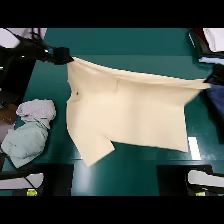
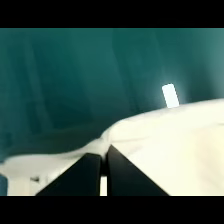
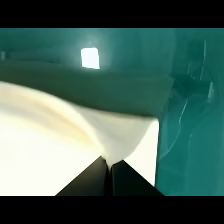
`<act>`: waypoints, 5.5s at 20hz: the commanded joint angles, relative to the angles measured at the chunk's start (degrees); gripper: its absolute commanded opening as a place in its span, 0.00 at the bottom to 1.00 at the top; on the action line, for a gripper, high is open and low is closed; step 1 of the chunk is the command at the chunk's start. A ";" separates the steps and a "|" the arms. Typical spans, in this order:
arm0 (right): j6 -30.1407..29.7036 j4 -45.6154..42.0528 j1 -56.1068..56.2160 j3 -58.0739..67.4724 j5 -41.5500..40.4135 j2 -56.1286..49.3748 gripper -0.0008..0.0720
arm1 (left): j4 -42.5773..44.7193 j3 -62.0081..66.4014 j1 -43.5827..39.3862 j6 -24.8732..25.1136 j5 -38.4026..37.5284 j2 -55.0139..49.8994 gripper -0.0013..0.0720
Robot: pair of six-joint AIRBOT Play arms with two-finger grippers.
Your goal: Fold the shirts.
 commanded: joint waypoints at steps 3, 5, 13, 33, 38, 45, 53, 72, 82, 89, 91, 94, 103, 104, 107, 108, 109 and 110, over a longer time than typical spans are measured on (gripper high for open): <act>0.35 -3.58 5.95 8.92 -16.92 -13.51 0.03 | -1.75 -0.28 0.04 6.69 17.16 -7.26 0.05; 0.35 -3.54 6.36 12.74 -20.92 -15.30 0.03 | -1.68 -0.31 0.04 8.76 20.11 -7.26 0.05; -2.21 -3.78 8.44 4.07 -15.21 -12.31 0.03 | 7.28 -1.60 0.04 12.09 2.64 -7.26 0.05; -3.91 -3.02 2.97 -20.35 -3.08 3.06 0.51 | 8.83 -20.20 6.80 1.25 -15.61 2.29 0.68; -5.14 -2.97 -0.98 -31.21 -8.96 13.60 0.51 | 4.68 -50.07 5.62 -6.27 -10.23 23.23 0.68; -5.14 -0.09 -0.92 -33.48 -10.38 17.05 0.51 | -1.90 -65.57 -2.45 -11.47 -5.95 31.26 0.68; -5.14 -0.02 -0.92 -31.93 -9.79 17.05 0.51 | -3.78 -66.16 -2.97 -11.96 2.32 30.05 0.68; -11.06 0.00 -19.61 -57.22 -10.88 17.03 0.51 | -10.88 -58.99 -2.97 -2.47 0.79 27.21 0.05; -15.41 7.30 -19.47 -60.74 -9.75 17.05 0.26 | -10.86 -58.99 -2.97 -2.40 -0.09 27.23 0.05; -16.90 -3.72 -19.56 -60.61 -5.84 25.09 0.03 | -6.54 -59.06 -2.97 -3.48 -9.55 31.89 0.05; -15.56 -9.49 -19.56 -60.61 -3.76 30.05 0.03 | -3.89 -59.06 -2.97 -6.12 -12.85 36.83 0.05; -15.06 -10.86 -19.47 -60.61 -2.34 35.41 0.03 | -6.32 -59.04 -2.97 -7.43 -19.19 42.51 0.05; -11.45 1.44 -6.23 -45.44 -10.25 27.04 0.03 | -3.19 -45.53 -2.97 -5.40 -1.53 30.91 0.05; -11.02 1.25 -3.89 -42.93 -11.43 24.33 0.03 | -3.17 -43.32 -2.97 -5.27 0.72 27.87 0.05; -7.82 1.27 -0.02 -35.82 -14.84 16.70 0.03 | -3.06 -35.32 -2.95 -4.00 6.12 19.12 0.05; -7.04 1.29 0.57 -33.35 -15.54 14.12 0.03 | -2.84 -32.24 -2.95 -3.98 6.97 16.15 0.05; -6.73 1.38 0.90 -31.08 -15.80 11.85 0.03 | -2.60 -29.49 -2.95 -4.00 7.65 13.55 0.05; -6.38 1.33 1.22 -28.65 -15.89 9.40 0.03 | -2.60 -26.75 -2.95 -4.00 8.31 10.93 0.05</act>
